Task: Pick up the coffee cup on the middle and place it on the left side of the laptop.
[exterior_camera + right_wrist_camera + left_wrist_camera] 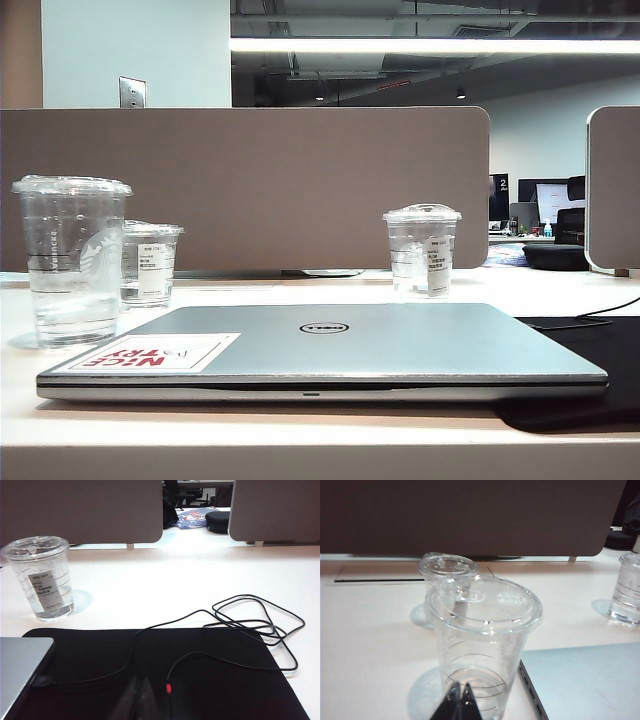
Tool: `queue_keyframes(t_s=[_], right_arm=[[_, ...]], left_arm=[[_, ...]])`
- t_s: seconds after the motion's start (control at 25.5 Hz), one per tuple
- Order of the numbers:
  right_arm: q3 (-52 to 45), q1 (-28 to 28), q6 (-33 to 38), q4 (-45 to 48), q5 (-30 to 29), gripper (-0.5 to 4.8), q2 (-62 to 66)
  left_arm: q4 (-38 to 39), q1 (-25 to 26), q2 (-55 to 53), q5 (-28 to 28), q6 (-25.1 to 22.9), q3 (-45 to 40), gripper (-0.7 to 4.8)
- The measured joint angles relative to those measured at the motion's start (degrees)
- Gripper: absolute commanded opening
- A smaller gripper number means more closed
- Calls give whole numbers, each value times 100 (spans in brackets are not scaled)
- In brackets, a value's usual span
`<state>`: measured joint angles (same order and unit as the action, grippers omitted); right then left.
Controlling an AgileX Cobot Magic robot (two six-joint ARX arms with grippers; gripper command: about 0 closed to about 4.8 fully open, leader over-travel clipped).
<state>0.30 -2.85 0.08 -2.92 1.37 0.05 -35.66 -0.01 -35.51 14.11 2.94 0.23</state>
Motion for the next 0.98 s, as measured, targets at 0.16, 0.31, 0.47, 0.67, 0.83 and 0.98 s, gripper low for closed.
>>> queue_keyframes(t_s=[0.16, 0.31, 0.47, 0.67, 0.83, 0.98], right_arm=[[0, 125, 0, 0, -2, -5, 0], [2, 190, 0, 0, -7, -5, 0], [2, 190, 0, 0, -4, -5, 0], [0, 264, 0, 0, -4, -5, 0], [0, 264, 2, -2, -4, -5, 0], [0, 264, 2, -2, -4, -5, 0]], left_arm=[[1056, 0, 1008, -240, -74, 0, -5], [1805, 0, 1834, -494, -138, 0, -5], [2601, 0, 2481, -726, -258, 0, -5], [3947, 2, 3488, -1434, -219, 0, -5], [3967, 2, 3539, -1436, -225, 0, -5], [3941, 2, 3543, -1436, -254, 0, -5]])
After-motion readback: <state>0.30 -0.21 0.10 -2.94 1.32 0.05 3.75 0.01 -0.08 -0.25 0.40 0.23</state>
